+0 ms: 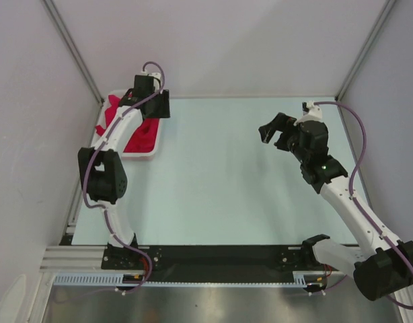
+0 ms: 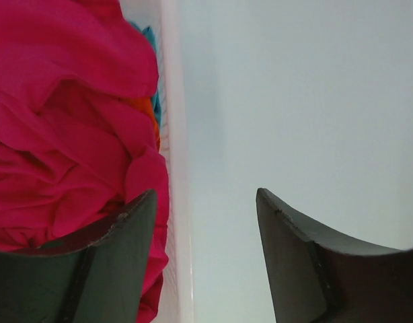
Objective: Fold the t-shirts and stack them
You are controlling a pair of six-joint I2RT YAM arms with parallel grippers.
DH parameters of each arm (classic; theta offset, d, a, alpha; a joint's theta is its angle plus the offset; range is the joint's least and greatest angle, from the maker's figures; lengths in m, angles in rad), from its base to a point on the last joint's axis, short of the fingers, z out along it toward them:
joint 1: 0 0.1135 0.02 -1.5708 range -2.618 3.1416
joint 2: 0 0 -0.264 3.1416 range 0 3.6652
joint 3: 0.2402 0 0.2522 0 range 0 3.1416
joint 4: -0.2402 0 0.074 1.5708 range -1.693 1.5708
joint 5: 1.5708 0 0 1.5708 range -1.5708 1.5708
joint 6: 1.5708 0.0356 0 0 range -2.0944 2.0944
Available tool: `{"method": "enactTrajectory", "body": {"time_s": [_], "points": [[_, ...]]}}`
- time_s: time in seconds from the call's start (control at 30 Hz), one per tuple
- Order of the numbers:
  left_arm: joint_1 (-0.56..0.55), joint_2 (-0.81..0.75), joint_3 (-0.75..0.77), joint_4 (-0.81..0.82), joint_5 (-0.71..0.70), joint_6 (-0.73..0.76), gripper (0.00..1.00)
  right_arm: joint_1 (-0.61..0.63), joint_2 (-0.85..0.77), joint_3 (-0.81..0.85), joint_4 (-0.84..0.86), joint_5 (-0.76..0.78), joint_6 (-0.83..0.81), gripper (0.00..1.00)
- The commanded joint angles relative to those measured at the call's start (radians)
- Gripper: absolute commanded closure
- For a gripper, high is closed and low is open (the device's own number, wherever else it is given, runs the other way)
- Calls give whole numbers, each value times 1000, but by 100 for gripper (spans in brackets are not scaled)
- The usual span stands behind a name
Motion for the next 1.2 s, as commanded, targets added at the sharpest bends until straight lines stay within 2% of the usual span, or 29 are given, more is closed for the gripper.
{"method": "enactTrajectory", "body": {"time_s": [0.0,0.07,0.13,0.2,0.27,0.33,0.4,0.5,0.63,0.7,0.9,1.17], "points": [[8,65,97,-67,-90,33,35,-1,40,17,39,64,-8,0],[8,91,115,-77,-99,39,35,0,118,90,-8,93,107,0],[8,96,115,-74,-69,41,35,26,174,144,1,-6,162,0],[6,100,114,-68,-56,35,35,92,246,169,50,-13,141,0],[5,114,115,-67,-65,56,34,117,284,232,33,92,75,0],[5,126,123,-68,-99,66,34,82,329,294,-71,130,66,0],[5,139,128,-68,-108,70,35,23,326,365,-186,87,70,0],[3,157,115,-33,-130,63,36,12,262,287,-154,89,61,0],[3,195,80,13,-137,47,42,5,142,151,-59,76,101,0],[3,217,89,22,-148,58,47,2,132,125,-45,70,110,0],[23,294,135,25,-211,82,61,-3,168,155,-120,89,66,0],[81,347,212,33,-156,148,78,-5,158,143,-123,128,58,0]]}}
